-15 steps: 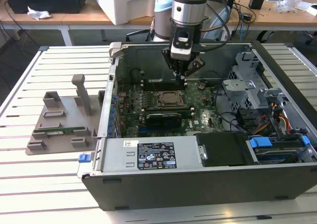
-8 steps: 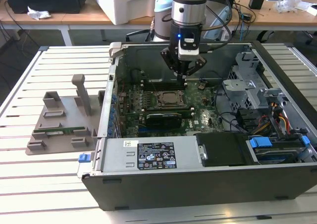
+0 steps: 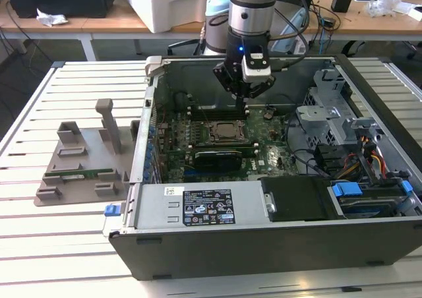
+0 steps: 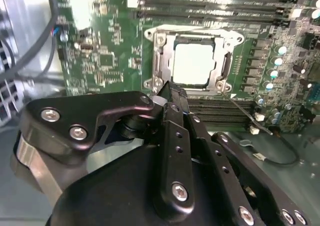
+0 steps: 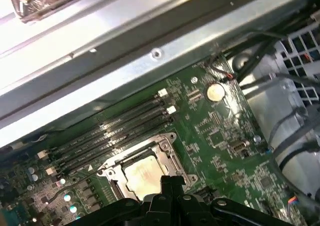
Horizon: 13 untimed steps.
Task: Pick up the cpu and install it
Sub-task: 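Install the first cpu locking lever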
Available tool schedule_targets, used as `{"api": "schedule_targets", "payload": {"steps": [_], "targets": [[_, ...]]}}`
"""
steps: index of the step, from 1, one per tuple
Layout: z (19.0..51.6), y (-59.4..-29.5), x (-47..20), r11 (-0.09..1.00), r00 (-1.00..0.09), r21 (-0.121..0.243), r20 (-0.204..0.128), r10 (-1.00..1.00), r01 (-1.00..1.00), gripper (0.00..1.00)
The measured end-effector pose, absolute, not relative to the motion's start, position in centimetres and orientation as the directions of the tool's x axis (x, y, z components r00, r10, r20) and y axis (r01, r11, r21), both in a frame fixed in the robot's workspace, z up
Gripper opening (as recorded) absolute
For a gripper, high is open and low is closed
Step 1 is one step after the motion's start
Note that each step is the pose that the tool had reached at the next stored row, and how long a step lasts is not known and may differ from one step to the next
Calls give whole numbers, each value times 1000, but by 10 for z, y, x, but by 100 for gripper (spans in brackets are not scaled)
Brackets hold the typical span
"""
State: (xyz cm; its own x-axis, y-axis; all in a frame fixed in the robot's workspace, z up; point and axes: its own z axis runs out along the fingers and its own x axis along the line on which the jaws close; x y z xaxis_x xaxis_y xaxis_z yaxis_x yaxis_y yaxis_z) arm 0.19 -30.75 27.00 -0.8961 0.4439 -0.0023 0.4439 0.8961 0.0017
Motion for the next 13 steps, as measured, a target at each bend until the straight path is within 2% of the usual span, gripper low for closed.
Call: {"api": "schedule_targets", "payload": {"steps": [5, 13], "targets": [[270, -308, 2, 948, -948, 7, 0, 317, 317, 11], [270, -308, 2, 993, -993, -16, -5, 116, 116, 11]]}}
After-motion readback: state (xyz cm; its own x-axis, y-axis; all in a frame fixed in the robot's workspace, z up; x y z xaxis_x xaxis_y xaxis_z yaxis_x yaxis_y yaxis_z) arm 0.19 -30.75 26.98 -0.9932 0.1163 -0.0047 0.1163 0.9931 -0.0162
